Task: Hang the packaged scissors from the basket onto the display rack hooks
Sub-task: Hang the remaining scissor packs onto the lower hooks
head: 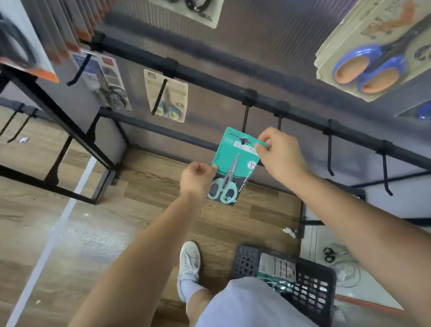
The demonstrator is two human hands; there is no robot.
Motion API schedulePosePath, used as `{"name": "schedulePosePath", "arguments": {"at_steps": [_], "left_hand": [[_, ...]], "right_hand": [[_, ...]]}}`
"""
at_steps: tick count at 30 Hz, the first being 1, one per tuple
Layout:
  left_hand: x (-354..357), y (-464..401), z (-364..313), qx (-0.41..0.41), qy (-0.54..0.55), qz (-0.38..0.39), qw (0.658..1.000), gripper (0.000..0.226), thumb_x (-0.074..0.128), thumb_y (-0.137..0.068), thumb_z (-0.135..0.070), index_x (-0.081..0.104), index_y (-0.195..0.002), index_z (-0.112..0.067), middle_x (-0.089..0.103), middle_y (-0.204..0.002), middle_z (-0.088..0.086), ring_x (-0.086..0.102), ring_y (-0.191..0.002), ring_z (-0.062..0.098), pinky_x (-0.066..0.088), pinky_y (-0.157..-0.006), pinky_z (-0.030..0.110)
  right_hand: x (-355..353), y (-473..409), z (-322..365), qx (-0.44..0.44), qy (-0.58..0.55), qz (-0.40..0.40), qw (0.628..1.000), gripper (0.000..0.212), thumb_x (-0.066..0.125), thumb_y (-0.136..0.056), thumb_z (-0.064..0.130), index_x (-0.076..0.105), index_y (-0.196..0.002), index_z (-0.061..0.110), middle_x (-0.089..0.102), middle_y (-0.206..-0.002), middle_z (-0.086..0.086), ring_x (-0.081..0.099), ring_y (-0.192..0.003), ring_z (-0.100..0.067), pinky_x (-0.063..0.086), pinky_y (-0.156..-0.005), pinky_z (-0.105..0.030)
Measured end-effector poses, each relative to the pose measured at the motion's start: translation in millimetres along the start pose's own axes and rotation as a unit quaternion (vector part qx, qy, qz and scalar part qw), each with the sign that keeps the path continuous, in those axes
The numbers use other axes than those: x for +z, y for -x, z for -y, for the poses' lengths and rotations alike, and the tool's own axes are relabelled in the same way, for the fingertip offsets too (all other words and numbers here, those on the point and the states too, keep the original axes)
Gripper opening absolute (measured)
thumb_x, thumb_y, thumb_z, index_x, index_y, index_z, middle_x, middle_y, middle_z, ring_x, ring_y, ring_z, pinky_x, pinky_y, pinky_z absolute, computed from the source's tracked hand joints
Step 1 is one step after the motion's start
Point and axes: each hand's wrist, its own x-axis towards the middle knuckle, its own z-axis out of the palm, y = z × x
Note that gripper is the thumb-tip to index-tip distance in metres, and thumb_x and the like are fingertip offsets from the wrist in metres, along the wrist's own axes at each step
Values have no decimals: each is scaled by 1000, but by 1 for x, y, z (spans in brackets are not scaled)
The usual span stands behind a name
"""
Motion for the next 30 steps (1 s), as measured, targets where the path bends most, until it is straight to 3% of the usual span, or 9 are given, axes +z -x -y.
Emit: {"name": "schedulePosePath", "arguments": {"at_steps": [2,5,11,15,19,23,27,30], "left_hand": [[4,-5,-4,-6,-10,-2,1000,20,60,-91,-33,51,-87,-15,65,-89,2,65,-76,16,52,-62,30],[11,-14,-10,-4,-9,-3,1000,21,58,-92,-32,51,-92,-12,64,-94,3,63,-75,15,45,-51,21],[25,-31,-31,16,2,-8,1000,20,56,-94,-30,48,-93,-12,62,-99,5,55,-77,14,39,-51,20],[28,-44,-41,17,-15,-12,1000,30,54,-94,-34,54,-110,-8,64,-103,6,55,-68,11,38,-50,22],[25,-52,-51,28,-48,-10,998,36,50,-96,-34,54,-122,-9,64,-116,7,58,-83,16,45,-61,18],[23,-47,-59,67,-101,2,993,34,48,-98,-28,54,-126,-9,62,-123,11,60,-109,24,47,-85,29],[12,-28,-73,128,-155,-3,980,38,48,-98,-25,49,-133,-10,57,-131,8,55,-118,24,43,-94,31],[-3,-8,-83,174,-198,-1,965,36,47,-98,-26,51,-128,-8,57,-129,11,53,-118,28,41,-95,34]], "right_hand": [[-2,-7,-1,-13,34,4,999,5,50,-96,22,50,-95,18,63,-116,-7,66,-94,-21,41,-46,-18],[-10,-19,-2,-58,105,9,993,8,49,-97,25,49,-95,17,65,-113,-7,67,-90,-22,37,-44,-19],[-25,-46,0,-113,193,-4,975,16,47,-98,23,53,-105,10,65,-115,-13,66,-95,-28,55,-62,-34],[-25,-61,0,-108,205,-9,973,18,46,-98,20,54,-109,8,64,-115,-13,63,-98,-29,44,-62,-28],[-23,-67,1,-106,203,-3,973,17,46,-98,17,52,-110,7,64,-112,-14,62,-97,-29,42,-63,-29],[-20,-66,2,-103,207,-3,973,19,46,-98,15,52,-114,8,63,-113,-13,62,-98,-28,54,-72,-36],[-22,-53,7,-108,195,0,975,29,47,-96,12,52,-125,8,59,-120,-13,58,-107,-29,52,-85,-43],[-27,-33,16,-109,189,-15,976,33,45,-96,14,49,-128,6,54,-122,-14,54,-111,-31,45,-85,-38]]}}
